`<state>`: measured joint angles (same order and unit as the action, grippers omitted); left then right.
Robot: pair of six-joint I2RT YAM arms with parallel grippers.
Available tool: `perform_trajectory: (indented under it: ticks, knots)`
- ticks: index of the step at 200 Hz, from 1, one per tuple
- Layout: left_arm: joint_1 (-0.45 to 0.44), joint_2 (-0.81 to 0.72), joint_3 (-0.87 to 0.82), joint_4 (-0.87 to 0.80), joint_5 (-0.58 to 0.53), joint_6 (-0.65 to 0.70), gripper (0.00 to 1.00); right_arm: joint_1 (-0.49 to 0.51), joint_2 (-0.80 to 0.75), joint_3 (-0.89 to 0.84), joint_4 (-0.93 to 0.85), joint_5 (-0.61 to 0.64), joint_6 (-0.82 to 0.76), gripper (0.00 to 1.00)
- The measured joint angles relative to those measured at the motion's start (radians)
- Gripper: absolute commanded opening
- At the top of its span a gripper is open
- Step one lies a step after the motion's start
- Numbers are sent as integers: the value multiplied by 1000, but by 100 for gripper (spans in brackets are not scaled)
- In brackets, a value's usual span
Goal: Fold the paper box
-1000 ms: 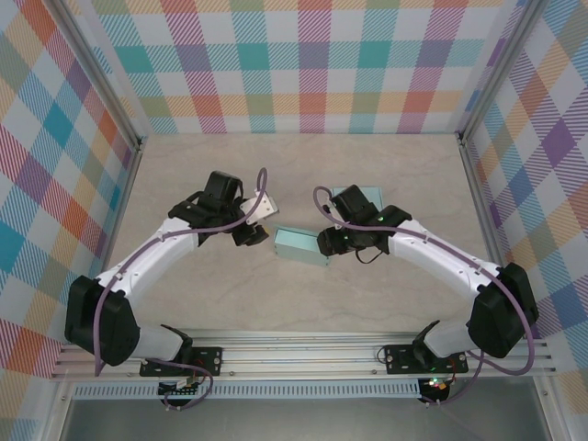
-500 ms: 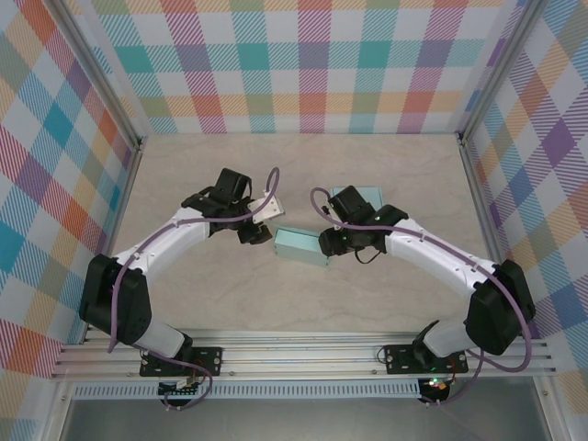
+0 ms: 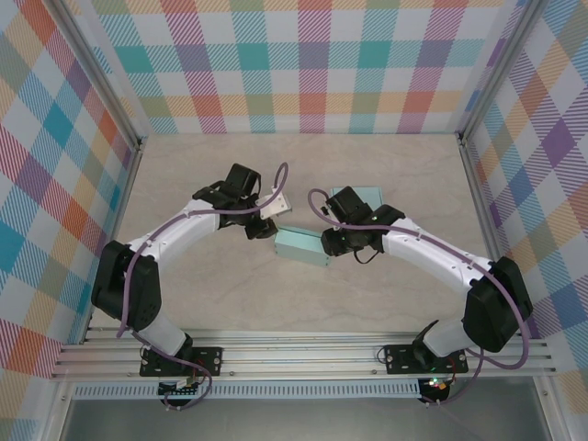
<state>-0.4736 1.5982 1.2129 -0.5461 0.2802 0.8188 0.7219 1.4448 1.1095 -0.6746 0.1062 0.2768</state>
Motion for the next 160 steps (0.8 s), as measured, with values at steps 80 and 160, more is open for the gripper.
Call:
perform_trajectory:
  ticks: [80, 160]
  knots:
    - [-34, 39, 58, -32, -17, -141, 2, 0, 32, 33, 5, 40, 18, 8]
    - [-47, 39, 81, -84, -31, -476, 0, -2, 55, 64, -4, 51, 123, 8]
